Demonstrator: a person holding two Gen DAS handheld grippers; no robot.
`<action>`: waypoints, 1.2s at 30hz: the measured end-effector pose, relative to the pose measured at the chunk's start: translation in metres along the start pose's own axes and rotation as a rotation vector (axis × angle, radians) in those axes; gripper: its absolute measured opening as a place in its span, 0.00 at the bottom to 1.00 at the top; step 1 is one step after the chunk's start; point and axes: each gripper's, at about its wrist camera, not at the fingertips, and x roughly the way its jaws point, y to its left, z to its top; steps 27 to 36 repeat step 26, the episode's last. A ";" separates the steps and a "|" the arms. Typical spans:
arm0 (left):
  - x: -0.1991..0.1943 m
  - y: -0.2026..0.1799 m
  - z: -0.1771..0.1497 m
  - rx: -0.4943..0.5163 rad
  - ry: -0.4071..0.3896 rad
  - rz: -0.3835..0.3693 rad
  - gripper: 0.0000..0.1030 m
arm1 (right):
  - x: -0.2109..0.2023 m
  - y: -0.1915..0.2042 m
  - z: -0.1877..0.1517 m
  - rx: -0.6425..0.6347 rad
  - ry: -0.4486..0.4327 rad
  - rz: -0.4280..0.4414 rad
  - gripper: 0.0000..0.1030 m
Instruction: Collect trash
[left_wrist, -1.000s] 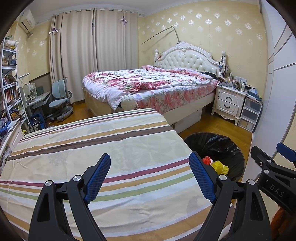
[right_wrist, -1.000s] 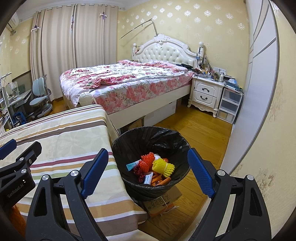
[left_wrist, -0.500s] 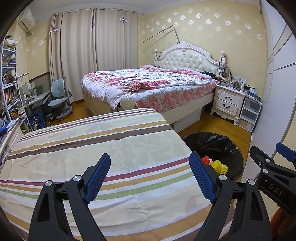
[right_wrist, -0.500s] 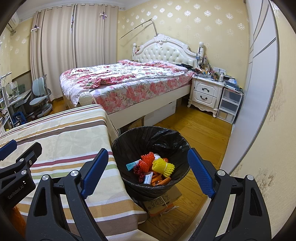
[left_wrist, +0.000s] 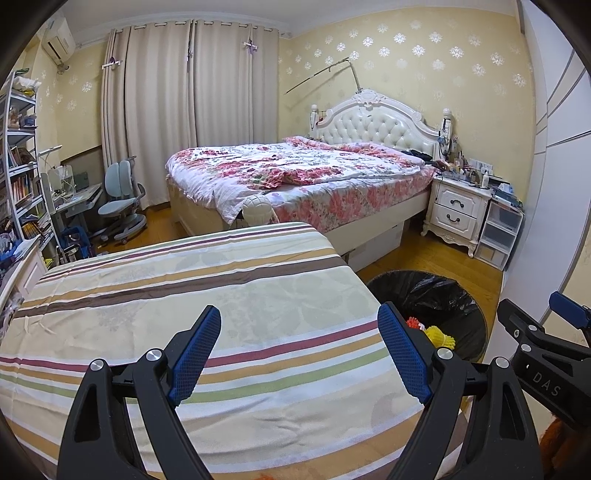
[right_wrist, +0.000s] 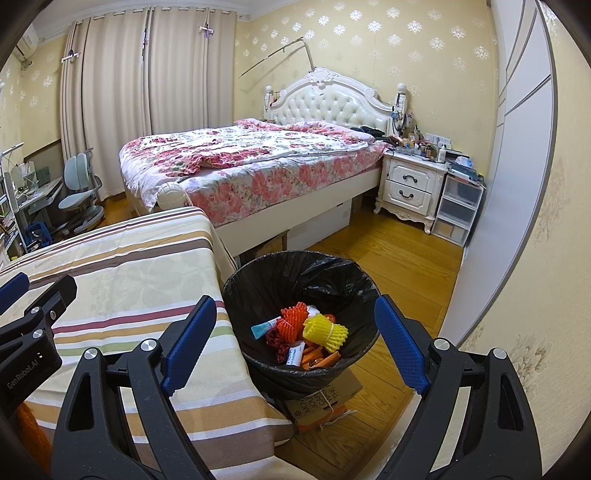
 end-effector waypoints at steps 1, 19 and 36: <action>0.000 0.000 0.000 0.000 0.002 -0.003 0.82 | 0.000 0.000 0.000 0.000 -0.001 0.000 0.83; 0.009 0.006 0.006 0.011 0.011 0.003 0.82 | -0.006 -0.004 -0.002 -0.002 0.001 0.004 0.83; 0.017 0.035 0.005 0.014 0.032 0.071 0.82 | -0.002 0.014 -0.001 -0.038 0.024 0.055 0.83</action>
